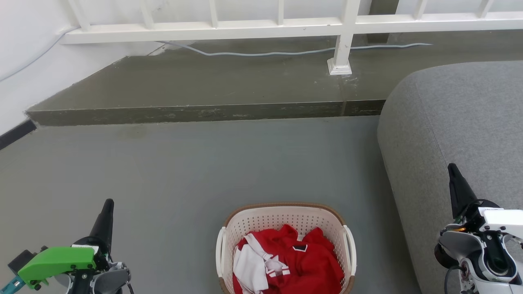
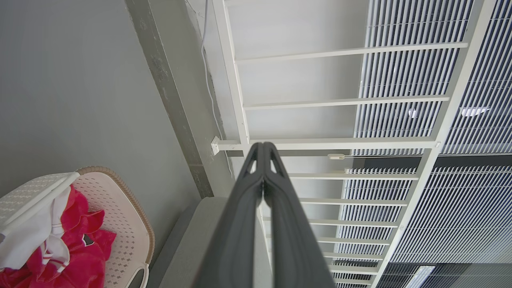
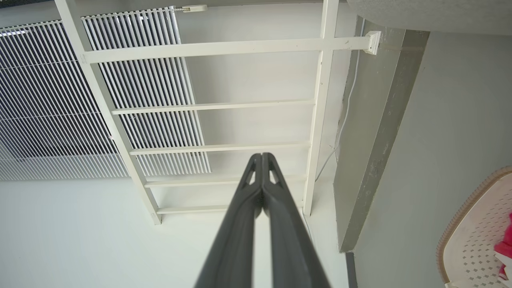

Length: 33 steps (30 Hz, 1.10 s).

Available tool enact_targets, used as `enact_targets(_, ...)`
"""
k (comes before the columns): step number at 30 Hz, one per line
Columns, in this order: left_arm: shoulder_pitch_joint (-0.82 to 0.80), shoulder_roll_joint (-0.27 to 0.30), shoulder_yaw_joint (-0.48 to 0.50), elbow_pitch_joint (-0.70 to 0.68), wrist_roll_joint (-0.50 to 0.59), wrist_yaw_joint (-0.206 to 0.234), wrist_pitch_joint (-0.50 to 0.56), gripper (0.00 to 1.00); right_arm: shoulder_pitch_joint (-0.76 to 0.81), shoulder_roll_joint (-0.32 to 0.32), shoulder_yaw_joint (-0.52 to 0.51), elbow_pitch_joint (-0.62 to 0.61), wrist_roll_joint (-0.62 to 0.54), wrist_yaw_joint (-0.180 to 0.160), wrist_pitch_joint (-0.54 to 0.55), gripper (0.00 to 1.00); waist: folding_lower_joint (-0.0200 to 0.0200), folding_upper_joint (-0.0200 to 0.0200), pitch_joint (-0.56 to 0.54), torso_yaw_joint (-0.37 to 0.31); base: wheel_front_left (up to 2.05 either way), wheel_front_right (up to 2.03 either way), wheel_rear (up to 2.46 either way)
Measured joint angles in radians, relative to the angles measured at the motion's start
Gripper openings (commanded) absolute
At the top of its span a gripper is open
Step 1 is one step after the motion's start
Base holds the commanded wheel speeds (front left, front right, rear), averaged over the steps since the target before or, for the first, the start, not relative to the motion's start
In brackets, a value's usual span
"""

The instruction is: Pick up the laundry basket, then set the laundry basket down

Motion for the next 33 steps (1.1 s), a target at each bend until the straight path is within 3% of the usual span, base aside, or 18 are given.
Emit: enact_targets(33,0.0,0.0,0.004,-0.001,0.0,0.0,0.0,0.0,0.0,0.0,0.0,-0.002,0.002,0.0,0.0,0.0,0.0,0.0,0.0,0.0,0.0,0.0,0.0)
